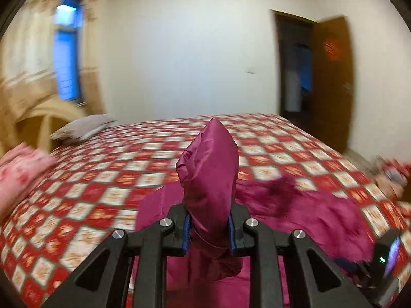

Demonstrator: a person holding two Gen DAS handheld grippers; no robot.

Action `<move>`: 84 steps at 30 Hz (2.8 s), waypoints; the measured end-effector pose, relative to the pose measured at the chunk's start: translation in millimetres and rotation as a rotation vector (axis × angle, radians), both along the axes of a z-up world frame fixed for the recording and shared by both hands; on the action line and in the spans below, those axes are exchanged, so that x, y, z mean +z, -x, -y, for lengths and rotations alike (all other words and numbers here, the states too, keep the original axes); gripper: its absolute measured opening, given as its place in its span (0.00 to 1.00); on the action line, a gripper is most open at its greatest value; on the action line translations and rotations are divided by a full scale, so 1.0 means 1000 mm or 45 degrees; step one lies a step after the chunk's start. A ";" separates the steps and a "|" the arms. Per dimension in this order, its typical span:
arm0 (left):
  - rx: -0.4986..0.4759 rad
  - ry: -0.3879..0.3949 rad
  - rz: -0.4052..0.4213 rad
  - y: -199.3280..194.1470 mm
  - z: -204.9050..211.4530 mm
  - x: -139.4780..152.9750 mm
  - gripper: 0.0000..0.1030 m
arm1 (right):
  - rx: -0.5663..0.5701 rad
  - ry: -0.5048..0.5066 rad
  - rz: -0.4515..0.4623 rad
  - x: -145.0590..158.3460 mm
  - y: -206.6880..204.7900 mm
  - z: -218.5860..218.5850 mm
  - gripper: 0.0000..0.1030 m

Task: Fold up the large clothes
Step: 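Fold the held sleeve over the jacket body with the left tool, then open, then move both tools to the jacket hem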

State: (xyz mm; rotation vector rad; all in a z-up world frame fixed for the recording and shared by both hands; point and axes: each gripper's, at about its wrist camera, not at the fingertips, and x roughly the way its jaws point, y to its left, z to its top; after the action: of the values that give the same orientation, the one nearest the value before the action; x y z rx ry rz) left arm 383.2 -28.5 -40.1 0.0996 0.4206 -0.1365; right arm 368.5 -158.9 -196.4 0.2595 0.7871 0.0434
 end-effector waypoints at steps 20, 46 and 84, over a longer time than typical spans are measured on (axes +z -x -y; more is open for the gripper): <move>-0.306 0.220 -0.441 0.007 0.047 -0.083 0.71 | -0.053 -0.143 0.024 0.002 0.005 0.016 0.67; 0.306 -0.226 -0.352 -0.068 -0.027 -0.109 0.83 | 0.080 0.189 -0.032 0.028 -0.035 -0.024 0.40; 0.385 0.220 -0.338 -0.067 -0.076 -0.140 0.85 | -0.186 -0.012 -0.420 0.049 -0.224 0.008 0.76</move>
State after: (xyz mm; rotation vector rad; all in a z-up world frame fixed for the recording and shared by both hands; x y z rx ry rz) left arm 449.9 47.9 -179.7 -0.1540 0.6809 0.1139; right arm 592.4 -167.1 -147.2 0.3370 1.0934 -0.1364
